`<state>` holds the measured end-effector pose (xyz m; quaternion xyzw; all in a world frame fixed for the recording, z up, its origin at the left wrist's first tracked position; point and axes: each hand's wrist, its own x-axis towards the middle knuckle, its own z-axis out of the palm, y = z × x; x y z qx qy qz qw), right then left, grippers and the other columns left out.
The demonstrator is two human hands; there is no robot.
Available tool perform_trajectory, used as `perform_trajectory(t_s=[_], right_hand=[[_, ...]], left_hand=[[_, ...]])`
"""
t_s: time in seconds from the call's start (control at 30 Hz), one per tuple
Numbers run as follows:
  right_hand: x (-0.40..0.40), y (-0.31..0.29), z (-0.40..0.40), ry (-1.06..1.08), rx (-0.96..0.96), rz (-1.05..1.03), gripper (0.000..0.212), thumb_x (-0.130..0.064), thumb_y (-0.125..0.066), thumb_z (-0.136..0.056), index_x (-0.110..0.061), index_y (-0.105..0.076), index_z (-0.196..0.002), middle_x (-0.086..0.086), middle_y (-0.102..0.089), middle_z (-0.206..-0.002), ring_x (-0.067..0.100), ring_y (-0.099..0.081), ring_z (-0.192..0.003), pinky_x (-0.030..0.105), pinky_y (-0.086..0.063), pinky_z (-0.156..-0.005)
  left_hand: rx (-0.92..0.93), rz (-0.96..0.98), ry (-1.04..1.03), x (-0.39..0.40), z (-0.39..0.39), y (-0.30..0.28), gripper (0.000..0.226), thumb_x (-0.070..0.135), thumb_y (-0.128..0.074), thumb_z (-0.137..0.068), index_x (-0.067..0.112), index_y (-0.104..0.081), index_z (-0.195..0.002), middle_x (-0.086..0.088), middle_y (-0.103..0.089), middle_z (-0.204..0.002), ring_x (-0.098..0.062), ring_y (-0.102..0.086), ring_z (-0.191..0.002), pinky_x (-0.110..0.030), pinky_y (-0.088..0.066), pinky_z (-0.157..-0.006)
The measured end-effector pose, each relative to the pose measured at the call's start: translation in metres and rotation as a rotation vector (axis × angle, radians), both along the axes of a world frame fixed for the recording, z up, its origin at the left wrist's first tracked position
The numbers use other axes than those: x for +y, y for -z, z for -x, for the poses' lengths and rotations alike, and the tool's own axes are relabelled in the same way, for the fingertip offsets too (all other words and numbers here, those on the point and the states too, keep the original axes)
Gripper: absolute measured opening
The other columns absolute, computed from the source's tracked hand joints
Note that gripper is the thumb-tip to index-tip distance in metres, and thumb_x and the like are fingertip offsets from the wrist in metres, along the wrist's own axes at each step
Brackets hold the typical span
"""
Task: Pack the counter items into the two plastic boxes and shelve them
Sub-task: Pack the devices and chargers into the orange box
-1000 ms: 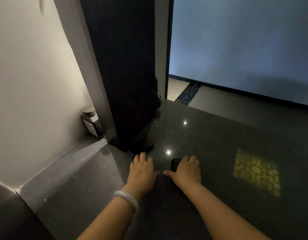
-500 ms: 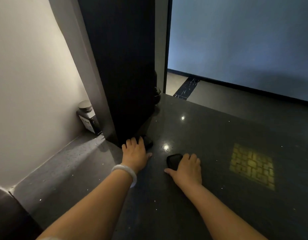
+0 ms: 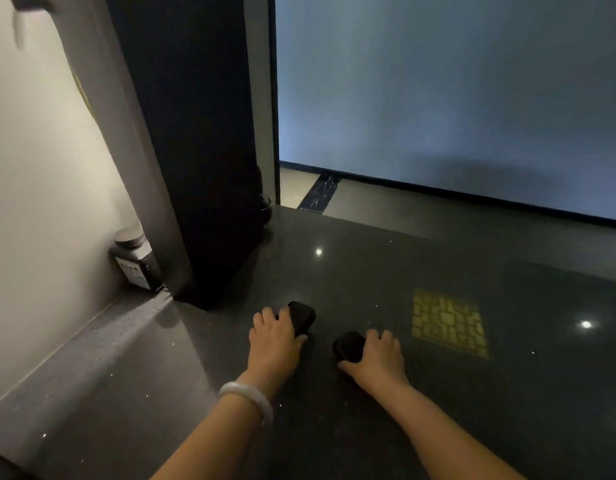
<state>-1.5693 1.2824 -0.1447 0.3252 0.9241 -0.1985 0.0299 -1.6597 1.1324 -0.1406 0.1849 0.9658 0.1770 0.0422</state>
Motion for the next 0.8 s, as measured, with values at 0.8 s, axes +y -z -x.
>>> perform_trajectory(t_s=[0.8], right_hand=[[0.107, -0.102, -0.495, 0.754, 0.272, -0.114, 0.061, -0.05, -0.07, -0.077, -0.017, -0.047, -0.123, 0.002, -0.048, -0.12, 0.022, -0.04, -0.115, 0.033, -0.036, -0.098]], left_hand=[[0.081, -0.267, 0.964, 0.208, -0.414, -0.08, 0.057, 0.043, -0.055, -0.093, 0.018, -0.037, -0.14, -0.004, -0.043, -0.125, -0.02, -0.037, -0.116, -0.029, -0.034, -0.098]])
